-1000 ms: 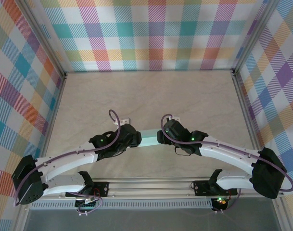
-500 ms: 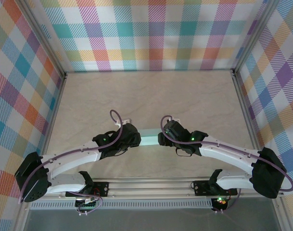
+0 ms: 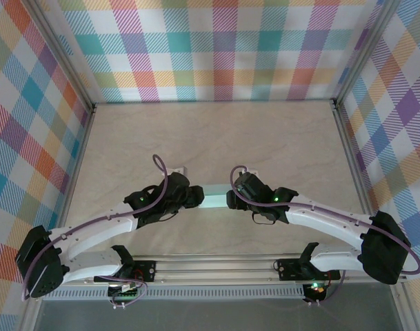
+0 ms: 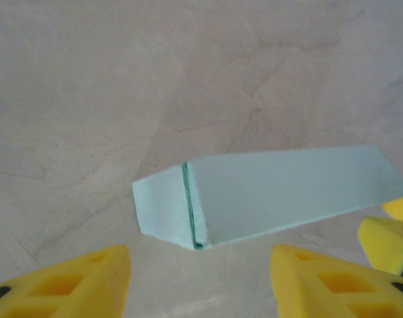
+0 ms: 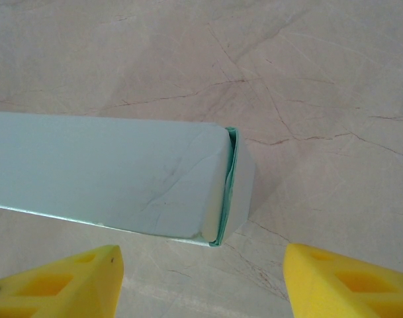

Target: Fold the paper box

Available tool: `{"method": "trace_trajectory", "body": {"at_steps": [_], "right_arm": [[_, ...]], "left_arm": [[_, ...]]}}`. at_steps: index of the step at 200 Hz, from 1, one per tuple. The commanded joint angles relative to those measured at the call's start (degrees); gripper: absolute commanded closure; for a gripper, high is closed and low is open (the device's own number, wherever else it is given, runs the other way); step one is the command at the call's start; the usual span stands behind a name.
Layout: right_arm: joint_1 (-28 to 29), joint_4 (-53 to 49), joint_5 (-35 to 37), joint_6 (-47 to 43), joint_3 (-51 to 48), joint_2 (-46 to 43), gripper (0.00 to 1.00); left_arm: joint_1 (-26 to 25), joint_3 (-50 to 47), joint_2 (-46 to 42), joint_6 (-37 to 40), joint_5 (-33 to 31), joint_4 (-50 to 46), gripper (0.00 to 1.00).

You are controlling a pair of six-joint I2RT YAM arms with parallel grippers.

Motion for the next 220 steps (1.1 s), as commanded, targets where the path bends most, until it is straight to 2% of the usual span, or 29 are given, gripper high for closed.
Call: {"method": "trace_trajectory", "body": {"at_steps": [1, 30, 45, 76, 94, 105, 122, 154, 220], "right_arm": [[-0.10, -0.90, -0.74, -1.19, 1.06, -0.77, 0.35], [-0.09, -0.86, -1.10, -1.38, 1.37, -1.60, 0.35], [-0.10, -0.82, -1.41, -1.42, 1.64, -2.31, 0.35], [-0.52, 0.23, -2.30, -2.11, 2.60, -4.41, 0.33], [-3.96, 2.30, -4.32, -0.70, 1.98, -4.75, 0.31], [-7.32, 4.31, -8.38, 1.22, 1.23, -4.42, 0.31], [-10.58, 7.49, -13.32, 2.87, 0.22, -3.42, 0.32], [-12.49, 9.29, -18.83, 3.33, -0.11, -0.98, 0.35], [-14.10, 11.16, -20.44, 4.23, -6.23, 0.18, 0.48]], "left_arm": [[2.10, 2.40, 2.69, -0.50, 0.27, -2.37, 0.41], [2.65, 3.47, 7.16, -0.43, 1.01, -2.88, 0.47], [2.62, 3.69, 9.16, -0.33, 1.38, -3.56, 0.53], [2.65, 1.64, 9.76, -1.02, 1.72, -2.50, 0.61], [2.63, 0.51, 9.84, -1.45, 1.35, -2.11, 0.63], [2.58, -0.14, 10.17, -1.68, 1.19, -2.03, 0.65], [2.60, -0.35, 10.80, -1.68, 1.51, -2.06, 0.66], [2.61, -0.92, 11.22, -1.73, 1.89, -1.91, 0.67], [2.65, -2.92, 12.52, -1.67, 3.52, -0.57, 0.66]]}}
